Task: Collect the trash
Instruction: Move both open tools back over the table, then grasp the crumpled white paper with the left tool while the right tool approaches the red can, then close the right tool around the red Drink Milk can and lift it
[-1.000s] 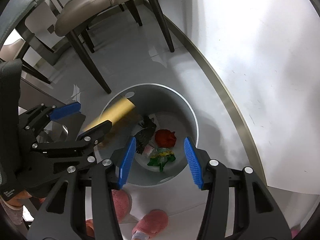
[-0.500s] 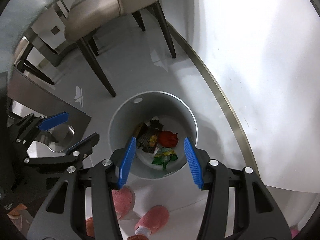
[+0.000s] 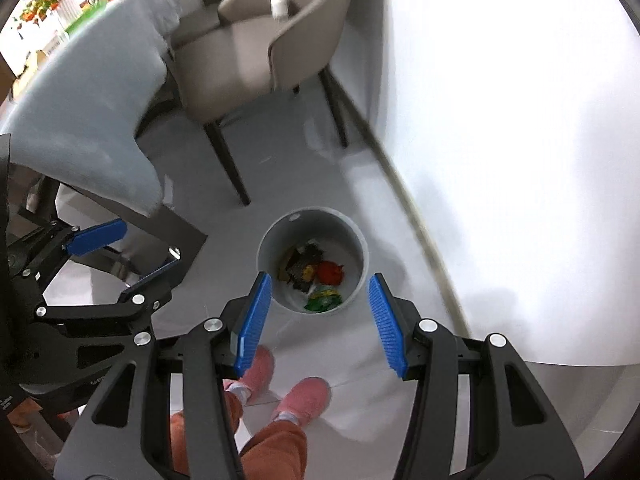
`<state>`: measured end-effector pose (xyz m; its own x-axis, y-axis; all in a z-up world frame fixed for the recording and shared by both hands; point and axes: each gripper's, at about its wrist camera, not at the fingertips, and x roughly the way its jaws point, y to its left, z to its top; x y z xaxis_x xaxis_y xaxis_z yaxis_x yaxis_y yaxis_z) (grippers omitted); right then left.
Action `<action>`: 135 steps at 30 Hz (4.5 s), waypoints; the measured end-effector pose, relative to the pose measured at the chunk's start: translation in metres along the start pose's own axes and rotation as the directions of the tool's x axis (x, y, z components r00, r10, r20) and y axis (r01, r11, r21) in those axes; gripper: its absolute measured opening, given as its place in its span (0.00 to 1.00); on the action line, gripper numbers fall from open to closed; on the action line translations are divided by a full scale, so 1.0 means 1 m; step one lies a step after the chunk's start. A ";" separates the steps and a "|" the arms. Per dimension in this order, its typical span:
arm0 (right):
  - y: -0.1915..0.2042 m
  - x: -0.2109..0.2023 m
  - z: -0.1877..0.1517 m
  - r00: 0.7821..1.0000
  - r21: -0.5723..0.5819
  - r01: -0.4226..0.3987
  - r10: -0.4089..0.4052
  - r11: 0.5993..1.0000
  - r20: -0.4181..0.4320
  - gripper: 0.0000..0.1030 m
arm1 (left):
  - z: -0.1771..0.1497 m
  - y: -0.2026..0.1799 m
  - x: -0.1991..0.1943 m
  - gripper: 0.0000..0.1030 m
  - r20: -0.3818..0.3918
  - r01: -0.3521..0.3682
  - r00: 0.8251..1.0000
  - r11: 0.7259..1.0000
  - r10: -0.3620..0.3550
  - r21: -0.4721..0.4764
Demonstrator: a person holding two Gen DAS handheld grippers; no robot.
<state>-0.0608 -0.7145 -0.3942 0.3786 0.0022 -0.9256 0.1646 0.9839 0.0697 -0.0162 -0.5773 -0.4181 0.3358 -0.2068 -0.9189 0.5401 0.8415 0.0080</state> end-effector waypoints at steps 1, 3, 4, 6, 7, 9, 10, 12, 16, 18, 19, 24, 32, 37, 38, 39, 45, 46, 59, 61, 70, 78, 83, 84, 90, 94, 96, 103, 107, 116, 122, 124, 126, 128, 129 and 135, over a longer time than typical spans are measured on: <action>-0.003 -0.018 0.003 1.000 0.004 0.020 -0.020 1.000 0.014 0.48 | 0.004 -0.003 -0.011 0.72 0.004 -0.008 1.000 1.000 0.008 -0.007; -0.010 -0.051 0.008 0.997 0.027 0.057 -0.058 0.998 0.042 0.48 | 0.012 -0.006 -0.039 0.72 0.022 -0.017 1.000 0.999 0.018 -0.035; -0.012 -0.063 0.010 0.996 0.035 0.070 -0.072 0.997 0.052 0.48 | 0.015 -0.006 -0.049 0.72 0.027 -0.007 1.000 0.999 0.009 -0.053; -0.016 -0.093 0.016 0.991 0.048 0.094 -0.098 0.994 0.088 0.48 | 0.021 -0.003 -0.070 0.72 0.022 0.037 0.999 0.992 -0.035 -0.117; -0.016 -0.103 0.018 0.989 0.050 0.100 -0.104 0.994 0.101 0.48 | 0.025 -0.004 -0.086 0.72 0.039 0.016 0.999 0.990 -0.011 -0.138; -0.015 -0.130 0.025 0.984 0.047 0.110 -0.115 0.993 0.135 0.48 | 0.031 -0.007 -0.111 0.72 0.091 -0.019 0.995 0.991 0.031 -0.130; -0.012 -0.141 0.027 0.982 0.042 0.114 -0.119 0.993 0.148 0.48 | 0.035 -0.007 -0.126 0.72 0.118 -0.035 0.992 0.991 0.051 -0.133; -0.006 -0.163 0.034 0.978 0.021 0.111 -0.113 0.994 0.176 0.48 | 0.039 -0.001 -0.149 0.72 0.152 -0.029 0.987 0.987 0.053 -0.156; 0.016 -0.190 0.047 0.973 -0.038 0.092 -0.081 0.995 0.218 0.48 | 0.044 0.020 -0.194 0.72 0.214 -0.066 0.970 0.976 0.112 -0.210; 0.037 -0.201 0.056 0.967 -0.086 0.074 -0.051 0.994 0.249 0.48 | 0.041 0.034 -0.211 0.72 0.232 -0.088 0.962 0.967 0.144 -0.238; 0.047 -0.204 0.060 0.965 -0.107 0.065 -0.035 0.992 0.261 0.48 | 0.037 0.045 -0.219 0.72 0.238 -0.103 0.957 0.960 0.167 -0.260; 0.117 -0.214 0.079 0.950 -0.233 0.015 0.059 0.972 0.306 0.48 | 0.014 0.102 -0.261 0.72 0.243 -0.171 0.931 0.911 0.274 -0.374; 0.272 -0.220 0.094 0.928 -0.394 -0.057 0.194 0.917 0.317 0.48 | -0.046 0.233 -0.311 0.72 0.210 -0.258 0.885 0.814 0.415 -0.521; 0.378 -0.223 0.097 0.913 -0.443 -0.132 0.283 0.887 0.293 0.48 | -0.092 0.326 -0.348 0.72 0.182 -0.306 0.859 0.764 0.479 -0.568; 0.398 -0.223 0.096 0.910 -0.455 -0.149 0.302 0.878 0.284 0.48 | -0.099 0.339 -0.353 0.72 0.178 -0.315 0.853 0.755 0.491 -0.574; 0.417 -0.223 0.096 0.907 -0.468 -0.165 0.320 0.868 0.274 0.48 | -0.107 0.353 -0.358 0.72 0.174 -0.325 0.846 0.746 0.503 -0.581; 0.515 -0.227 0.094 0.889 -0.567 -0.207 0.396 0.797 0.231 0.48 | -0.139 0.434 -0.377 0.72 0.128 -0.361 0.817 0.673 0.562 -0.646; 0.524 -0.227 0.095 0.889 -0.578 -0.208 0.399 0.789 0.225 0.48 | -0.143 0.446 -0.379 0.72 0.119 -0.365 0.813 0.659 0.569 -0.658; 0.614 -0.191 0.150 0.874 -0.690 -0.222 0.455 0.689 0.173 0.48 | -0.134 0.538 -0.364 0.72 0.045 -0.396 0.785 0.557 0.618 -0.730; 0.626 -0.183 0.161 0.874 -0.694 -0.226 0.457 0.684 0.166 0.48 | -0.132 0.551 -0.361 0.72 0.046 -0.390 0.788 0.555 0.615 -0.735; 0.681 -0.144 0.208 0.888 -0.684 -0.203 0.426 0.701 0.172 0.48 | -0.111 0.628 -0.337 0.72 0.053 -0.386 0.802 0.584 0.595 -0.714; 0.743 -0.093 0.256 0.896 -0.675 -0.185 0.405 0.714 0.183 0.48 | -0.093 0.714 -0.296 0.72 0.053 -0.387 0.814 0.608 0.579 -0.693; 0.779 -0.068 0.278 0.895 -0.698 -0.186 0.412 0.692 0.170 0.48 | -0.090 0.753 -0.271 0.72 0.037 -0.387 0.824 0.608 0.566 -0.693; 0.785 -0.063 0.280 0.895 -0.704 -0.192 0.416 0.684 0.160 0.48 | -0.090 0.759 -0.266 0.72 0.033 -0.386 0.827 0.609 0.561 -0.693; 0.817 -0.032 0.281 0.898 -0.715 -0.239 0.429 0.657 0.094 0.48 | -0.094 0.788 -0.229 0.72 -0.006 -0.396 0.845 0.618 0.534 -0.679; 0.827 -0.016 0.281 0.903 -0.722 -0.257 0.427 0.642 0.058 0.48 | -0.097 0.799 -0.209 0.70 -0.021 -0.388 0.861 0.630 0.508 -0.672; 0.831 -0.010 0.281 0.904 -0.727 -0.262 0.425 0.635 0.045 0.48 | -0.097 0.801 -0.203 0.63 -0.013 -0.376 0.869 0.641 0.495 -0.669; 0.831 0.001 0.287 0.903 -0.725 -0.275 0.429 0.631 0.030 0.48 | -0.087 0.800 -0.186 0.30 0.014 -0.323 0.896 0.673 0.444 -0.665; 0.827 0.001 0.290 0.903 -0.721 -0.277 0.429 0.635 0.031 0.48 | -0.084 0.800 -0.190 0.22 0.030 -0.302 0.900 0.672 0.434 -0.676; 0.815 -0.007 0.298 0.902 -0.714 -0.260 0.428 0.650 0.062 0.48 | -0.070 0.790 -0.206 0.11 0.075 -0.284 0.895 0.691 0.440 -0.665; 0.805 -0.009 0.317 0.903 -0.703 -0.219 0.413 0.676 0.116 0.56 | -0.048 0.784 -0.211 0.11 0.126 -0.253 0.891 0.709 0.435 -0.659; 0.801 -0.010 0.324 0.901 -0.705 -0.196 0.409 0.681 0.144 0.60 | -0.040 0.784 -0.211 0.11 0.139 -0.245 0.889 0.710 0.436 -0.660; 0.801 -0.006 0.332 0.902 -0.710 -0.180 0.402 0.681 0.156 0.63 | -0.033 0.786 -0.208 0.11 0.147 -0.237 0.888 0.709 0.435 -0.664; 0.801 0.001 0.338 0.906 -0.715 -0.169 0.392 0.678 0.158 0.64 | -0.027 0.787 -0.204 0.11 0.151 -0.231 0.888 0.706 0.434 -0.669; 0.801 0.004 0.340 0.909 -0.718 -0.165 0.387 0.677 0.156 0.64 | -0.024 0.787 -0.201 0.11 0.153 -0.228 0.888 0.705 0.433 -0.672; 0.801 0.039 0.347 0.928 -0.717 -0.169 0.355 0.676 0.115 0.64 | -0.012 0.789 -0.184 0.11 0.150 -0.217 0.895 0.705 0.419 -0.676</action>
<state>0.4020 0.0120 -0.2450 0.5146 0.3306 -0.7911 -0.6063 0.7927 -0.0631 0.3387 0.1305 -0.2477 0.6430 0.0926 -0.7603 -0.2135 0.9750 -0.0618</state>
